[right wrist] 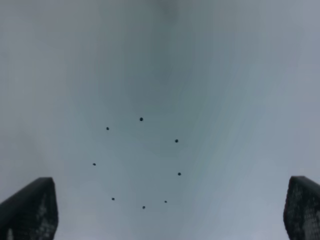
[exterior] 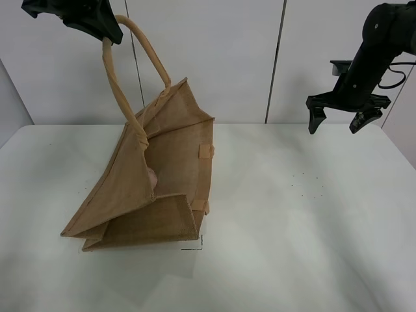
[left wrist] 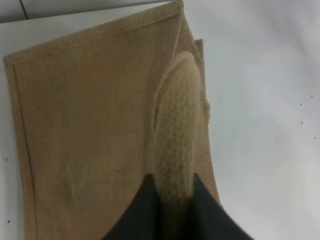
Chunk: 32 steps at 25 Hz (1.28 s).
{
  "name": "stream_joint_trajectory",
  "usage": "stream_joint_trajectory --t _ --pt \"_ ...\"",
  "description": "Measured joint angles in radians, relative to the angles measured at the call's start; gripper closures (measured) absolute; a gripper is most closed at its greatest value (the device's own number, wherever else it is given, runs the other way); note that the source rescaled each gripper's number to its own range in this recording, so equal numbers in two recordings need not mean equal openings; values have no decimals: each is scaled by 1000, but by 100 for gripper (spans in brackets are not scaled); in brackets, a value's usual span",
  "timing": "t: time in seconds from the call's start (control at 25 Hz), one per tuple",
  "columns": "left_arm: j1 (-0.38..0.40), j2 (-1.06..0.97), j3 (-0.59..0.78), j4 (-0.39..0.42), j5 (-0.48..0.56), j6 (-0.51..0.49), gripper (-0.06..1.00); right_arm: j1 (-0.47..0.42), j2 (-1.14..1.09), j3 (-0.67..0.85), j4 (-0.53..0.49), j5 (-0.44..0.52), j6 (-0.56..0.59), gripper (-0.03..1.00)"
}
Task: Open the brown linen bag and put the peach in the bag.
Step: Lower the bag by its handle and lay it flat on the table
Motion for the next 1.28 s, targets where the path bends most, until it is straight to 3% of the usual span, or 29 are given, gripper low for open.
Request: stream_joint_trajectory --t 0.28,0.72,1.08,1.28 --pt "0 0 0 0 0 0 94 -2 -211 219 -4 -1 -1 -3" --pt "0 0 0 0 0 6 94 -2 -900 896 -4 1 -1 -3" --pt "0 0 0 0 0 14 94 -2 -1481 1346 -3 -184 0 -3" --pt "0 0 0 0 0 15 94 -2 -1759 1422 -1 -189 0 -3"
